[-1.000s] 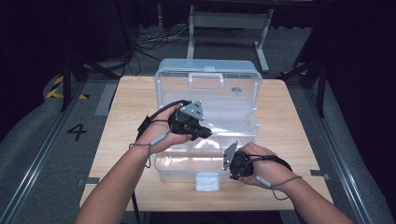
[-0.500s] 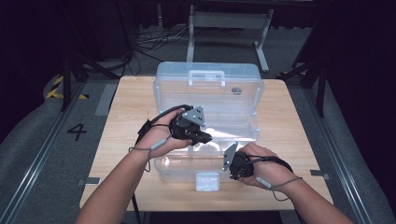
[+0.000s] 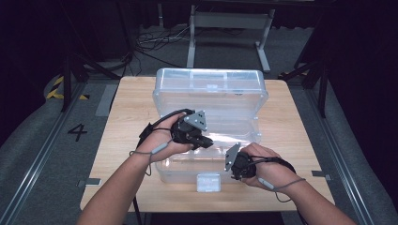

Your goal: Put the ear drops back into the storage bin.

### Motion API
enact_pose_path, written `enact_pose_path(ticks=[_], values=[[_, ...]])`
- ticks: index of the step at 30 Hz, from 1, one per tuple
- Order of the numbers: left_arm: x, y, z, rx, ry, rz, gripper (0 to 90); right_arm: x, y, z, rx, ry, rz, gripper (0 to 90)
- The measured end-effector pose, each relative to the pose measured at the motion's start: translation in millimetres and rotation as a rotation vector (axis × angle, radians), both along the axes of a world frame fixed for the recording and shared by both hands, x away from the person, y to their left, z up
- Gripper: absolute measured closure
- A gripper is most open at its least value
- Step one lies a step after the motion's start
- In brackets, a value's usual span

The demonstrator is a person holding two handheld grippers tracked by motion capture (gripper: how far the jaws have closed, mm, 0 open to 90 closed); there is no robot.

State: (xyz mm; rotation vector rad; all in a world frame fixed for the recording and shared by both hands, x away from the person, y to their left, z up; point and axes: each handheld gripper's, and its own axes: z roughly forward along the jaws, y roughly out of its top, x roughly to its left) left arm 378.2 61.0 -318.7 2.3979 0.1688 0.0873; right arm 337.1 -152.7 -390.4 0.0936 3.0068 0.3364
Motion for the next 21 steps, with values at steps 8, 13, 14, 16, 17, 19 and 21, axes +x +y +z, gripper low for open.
enact_pose_path(ticks=[8, 13, 14, 16, 17, 19, 21], values=[[-1.4, 0.6, -1.5, -0.004, 0.001, 0.001, 86.5, -2.6, -1.7, 8.5, 0.027, -0.019, -0.003, 82.7], [-1.9, 1.3, -1.8, -0.005, 0.002, 0.005, 86.5, -6.0, -2.5, 18.1, 0.048, -0.030, -0.003, 83.4], [-1.9, 1.5, -1.9, -0.007, 0.001, 0.006, 86.5, -7.0, -3.0, 20.3, 0.057, -0.032, -0.003, 83.8], [-2.1, 1.8, -2.2, -0.009, 0.001, 0.007, 86.5, -9.1, -4.5, 25.9, 0.071, -0.042, -0.010, 84.5], [-2.1, 1.8, -2.2, -0.009, 0.001, 0.007, 86.5, -9.1, -4.5, 25.9, 0.071, -0.042, -0.010, 84.5], [-2.2, 2.0, -2.4, -0.008, 0.001, 0.005, 86.5, -9.6, -6.9, 30.4, 0.087, -0.052, 0.003, 85.9], [-2.5, 1.7, -2.6, -0.006, 0.002, 0.002, 86.6, -11.0, -10.0, 36.0, 0.106, -0.057, -0.007, 88.2]])
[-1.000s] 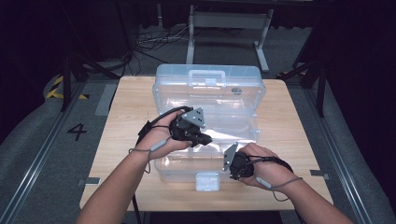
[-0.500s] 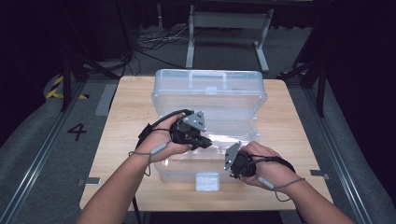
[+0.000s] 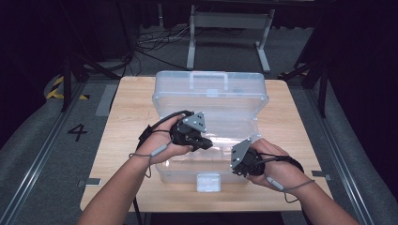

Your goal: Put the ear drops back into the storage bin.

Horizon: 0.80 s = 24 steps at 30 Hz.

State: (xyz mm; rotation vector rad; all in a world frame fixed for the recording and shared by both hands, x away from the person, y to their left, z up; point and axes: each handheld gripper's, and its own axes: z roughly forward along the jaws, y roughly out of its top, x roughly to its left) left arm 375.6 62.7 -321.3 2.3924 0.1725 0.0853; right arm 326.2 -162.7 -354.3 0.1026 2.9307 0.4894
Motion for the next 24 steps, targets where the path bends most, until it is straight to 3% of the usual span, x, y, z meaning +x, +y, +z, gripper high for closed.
enact_pose_path(ticks=[3, 7, 13, 20, 22, 24], values=[[-0.6, -0.5, -0.2, 0.001, -0.002, -0.002, 86.7, -1.4, -4.7, 7.9, 0.058, 0.023, -0.008, 90.0], [-1.9, -0.7, 0.1, 0.007, -0.012, 0.006, 86.6, -4.0, -13.2, 20.6, 0.134, 0.007, -0.026, 90.0], [-2.3, -0.9, -0.3, 0.007, -0.011, 0.005, 86.5, -1.5, -33.3, 35.5, 0.279, -0.009, -0.093, 90.0], [-2.2, 0.6, -1.7, -0.005, -0.002, 0.009, 86.4, 4.4, -55.7, 45.8, 0.411, -0.028, -0.177, 90.0], [-2.0, 0.9, -2.4, -0.012, 0.000, 0.007, 86.3, 5.1, -58.0, 46.7, 0.429, -0.031, -0.190, 90.0], [-2.6, 1.2, -3.1, -0.018, 0.006, 0.011, 86.3, 7.2, -64.9, 49.0, 0.481, -0.036, -0.226, 90.0]])
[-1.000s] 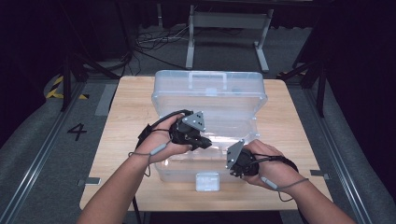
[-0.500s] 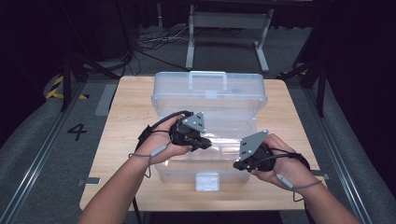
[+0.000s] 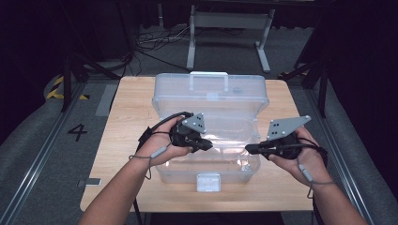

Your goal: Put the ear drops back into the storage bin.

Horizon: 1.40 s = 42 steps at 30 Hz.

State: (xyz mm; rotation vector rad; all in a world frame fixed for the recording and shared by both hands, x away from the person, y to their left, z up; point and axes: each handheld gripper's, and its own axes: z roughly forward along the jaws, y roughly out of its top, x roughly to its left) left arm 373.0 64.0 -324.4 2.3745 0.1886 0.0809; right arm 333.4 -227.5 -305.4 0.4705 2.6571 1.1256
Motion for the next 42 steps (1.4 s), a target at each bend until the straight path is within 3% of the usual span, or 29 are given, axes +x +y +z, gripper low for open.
enact_pose_path(ticks=[10, 12, 14, 18, 26, 29, 38, 41, 42], values=[[-2.0, 0.8, -2.0, -0.004, 0.000, 0.009, 86.1, 11.1, -26.5, 4.5, 0.205, -0.021, -0.165, 90.0], [-2.3, 1.0, -2.2, -0.003, 0.001, 0.009, 86.0, 12.2, -27.9, 4.2, 0.214, -0.020, -0.172, 90.0], [-2.8, 0.9, -2.7, -0.002, 0.001, 0.007, 86.0, 16.2, -33.5, 2.3, 0.270, -0.009, -0.199, 90.0], [-4.2, 0.5, -3.9, -0.003, -0.001, 0.010, 85.9, 20.0, -36.6, 1.0, 0.307, -0.003, -0.223, 90.0], [-8.3, -0.9, -5.0, 0.017, 0.009, 0.005, 85.1, 27.4, -42.3, -2.6, 0.353, 0.012, -0.271, 90.0], [-12.6, -3.6, -5.4, 0.045, -0.002, 0.008, 84.6, 29.1, -46.4, -3.9, 0.368, 0.013, -0.288, 90.0], [-15.0, -2.5, -3.5, 0.016, -0.013, 0.029, 81.6, 27.9, -49.0, -4.8, 0.371, -0.001, -0.300, 90.0], [-15.8, 0.6, -0.3, -0.006, -0.016, 0.039, 80.5, 28.2, -49.7, -4.9, 0.376, 0.004, -0.297, 90.0], [-15.6, 3.9, 1.8, -0.030, -0.008, 0.054, 79.7, 28.0, -49.5, -5.0, 0.374, -0.002, -0.299, 90.0]])
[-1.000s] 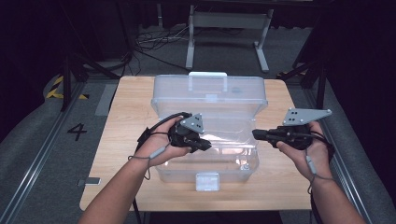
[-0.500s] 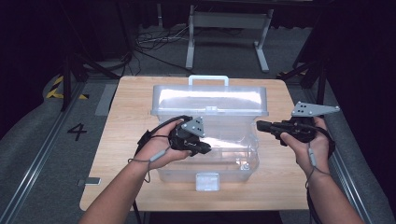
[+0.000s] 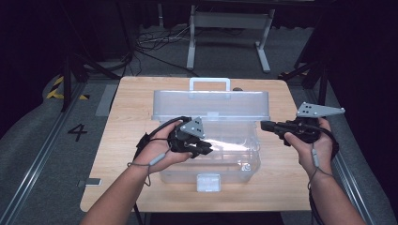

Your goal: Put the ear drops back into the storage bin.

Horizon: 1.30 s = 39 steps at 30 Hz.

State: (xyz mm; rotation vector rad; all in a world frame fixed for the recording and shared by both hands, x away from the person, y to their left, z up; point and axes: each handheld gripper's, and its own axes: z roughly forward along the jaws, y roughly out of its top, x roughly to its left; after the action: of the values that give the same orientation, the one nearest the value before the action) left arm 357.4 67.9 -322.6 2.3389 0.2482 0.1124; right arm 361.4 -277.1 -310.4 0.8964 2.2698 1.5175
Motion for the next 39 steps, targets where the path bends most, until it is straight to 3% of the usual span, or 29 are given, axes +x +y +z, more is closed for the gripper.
enact_pose_path(ticks=[4, 6, 19, 39], values=[[-0.3, 5.5, 3.1, -0.034, 0.005, 0.015, 79.7, -0.1, 0.0, -0.2, 0.000, -0.002, 0.000, 90.0], [-1.7, 10.2, 5.2, -0.056, -0.006, 0.045, 80.7, 0.1, -0.1, -0.2, -0.003, -0.002, 0.003, 90.0], [-7.1, 53.5, 9.6, -0.195, 0.024, 0.185, 86.4, -0.5, -1.0, -2.0, -0.007, -0.015, 0.020, 90.0], [-16.3, 107.0, 5.7, -0.304, 0.031, 0.376, 88.6, -9.0, -4.9, -8.8, 0.017, -0.021, 0.017, 90.0]])
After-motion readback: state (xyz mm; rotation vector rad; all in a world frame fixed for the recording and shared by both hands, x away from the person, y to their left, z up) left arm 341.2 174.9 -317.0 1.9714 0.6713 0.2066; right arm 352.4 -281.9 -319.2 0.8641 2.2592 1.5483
